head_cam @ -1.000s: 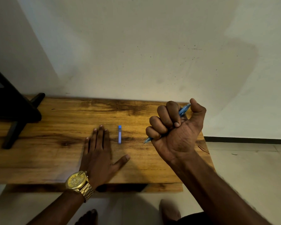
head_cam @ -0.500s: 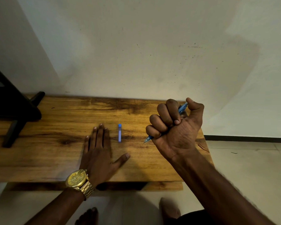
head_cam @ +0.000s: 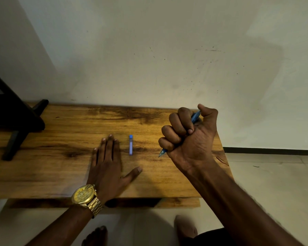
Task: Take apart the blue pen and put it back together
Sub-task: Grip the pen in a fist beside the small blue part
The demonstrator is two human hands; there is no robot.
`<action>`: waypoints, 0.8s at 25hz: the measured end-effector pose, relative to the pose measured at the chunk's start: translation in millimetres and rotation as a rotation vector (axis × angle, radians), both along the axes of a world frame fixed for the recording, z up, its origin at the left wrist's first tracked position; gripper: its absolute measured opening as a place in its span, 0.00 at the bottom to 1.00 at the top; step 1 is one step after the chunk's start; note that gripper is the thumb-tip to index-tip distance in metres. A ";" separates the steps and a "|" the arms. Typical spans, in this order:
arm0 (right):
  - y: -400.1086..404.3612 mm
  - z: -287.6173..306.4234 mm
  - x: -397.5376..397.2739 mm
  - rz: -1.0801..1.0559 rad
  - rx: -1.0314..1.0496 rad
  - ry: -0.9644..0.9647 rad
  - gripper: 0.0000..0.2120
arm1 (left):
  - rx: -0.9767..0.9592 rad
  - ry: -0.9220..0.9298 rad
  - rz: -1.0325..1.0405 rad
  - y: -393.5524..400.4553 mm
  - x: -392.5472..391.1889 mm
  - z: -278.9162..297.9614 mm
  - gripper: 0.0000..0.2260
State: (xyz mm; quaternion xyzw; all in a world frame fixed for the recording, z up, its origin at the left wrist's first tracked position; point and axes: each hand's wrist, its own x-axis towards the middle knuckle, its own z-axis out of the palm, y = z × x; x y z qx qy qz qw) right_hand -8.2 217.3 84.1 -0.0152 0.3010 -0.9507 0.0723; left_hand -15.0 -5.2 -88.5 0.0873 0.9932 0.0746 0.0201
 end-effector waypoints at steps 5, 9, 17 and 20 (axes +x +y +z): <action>1.0 0.6 -0.3 0.003 -0.031 0.008 0.27 | -0.005 0.000 0.002 0.1 -0.7 -0.7 0.60; 0.9 1.4 -0.8 0.022 -0.044 0.036 0.28 | -0.010 0.010 -0.002 -0.4 -0.4 -1.1 0.60; 0.7 -0.1 0.4 -0.011 0.063 0.042 0.25 | -0.018 -0.011 -0.005 -0.9 -0.4 0.9 0.60; 0.2 0.5 -0.9 0.005 0.011 0.037 0.26 | -0.017 -0.011 -0.004 -0.9 0.3 2.4 0.60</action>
